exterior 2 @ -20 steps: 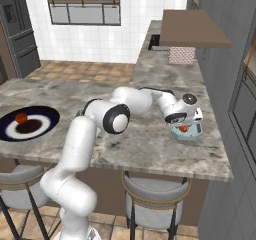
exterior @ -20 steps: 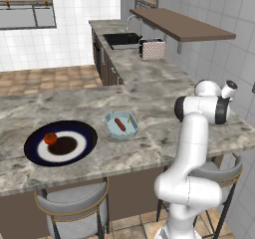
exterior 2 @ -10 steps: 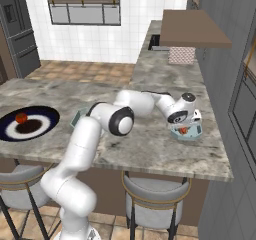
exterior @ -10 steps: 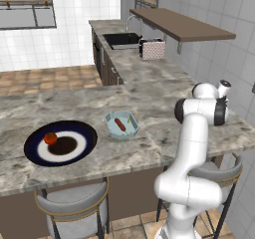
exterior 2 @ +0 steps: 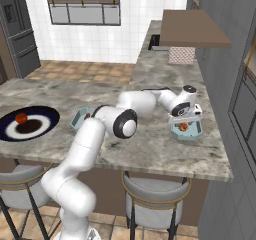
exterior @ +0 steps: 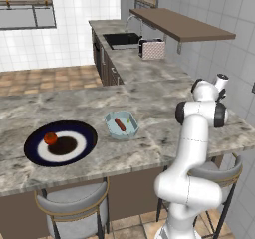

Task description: Place one cooked food and one vegetable from the large plate to each tupperware container.

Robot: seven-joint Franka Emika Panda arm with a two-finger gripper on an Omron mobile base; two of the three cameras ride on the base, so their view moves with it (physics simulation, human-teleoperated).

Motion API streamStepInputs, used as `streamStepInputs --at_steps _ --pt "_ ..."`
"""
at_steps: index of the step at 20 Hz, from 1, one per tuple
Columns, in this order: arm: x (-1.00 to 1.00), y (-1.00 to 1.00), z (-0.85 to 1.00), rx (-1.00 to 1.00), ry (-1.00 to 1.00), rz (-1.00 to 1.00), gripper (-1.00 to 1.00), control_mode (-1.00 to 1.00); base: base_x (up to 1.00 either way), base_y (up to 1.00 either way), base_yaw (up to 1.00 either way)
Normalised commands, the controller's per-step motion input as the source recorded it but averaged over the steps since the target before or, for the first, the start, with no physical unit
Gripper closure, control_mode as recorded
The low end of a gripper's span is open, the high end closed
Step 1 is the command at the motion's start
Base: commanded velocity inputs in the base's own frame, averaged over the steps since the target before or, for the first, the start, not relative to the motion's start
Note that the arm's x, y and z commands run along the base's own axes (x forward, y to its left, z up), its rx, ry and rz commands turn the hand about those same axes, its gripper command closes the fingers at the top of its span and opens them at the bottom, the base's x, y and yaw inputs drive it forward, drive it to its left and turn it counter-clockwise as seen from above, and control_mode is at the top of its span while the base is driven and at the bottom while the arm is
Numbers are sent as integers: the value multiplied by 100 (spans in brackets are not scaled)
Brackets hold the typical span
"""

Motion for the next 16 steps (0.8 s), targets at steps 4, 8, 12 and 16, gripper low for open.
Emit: streamStepInputs --at_steps 4,8,12,16 --pt "-19 10 29 0 -6 0 -100 -100 0 0 0" --pt "-39 17 36 0 -11 0 -100 -100 0 0 0" --pt "-95 85 27 0 -18 0 -100 -100 0 0 0" --pt "-83 100 32 0 -22 0 -100 -100 0 0 0"
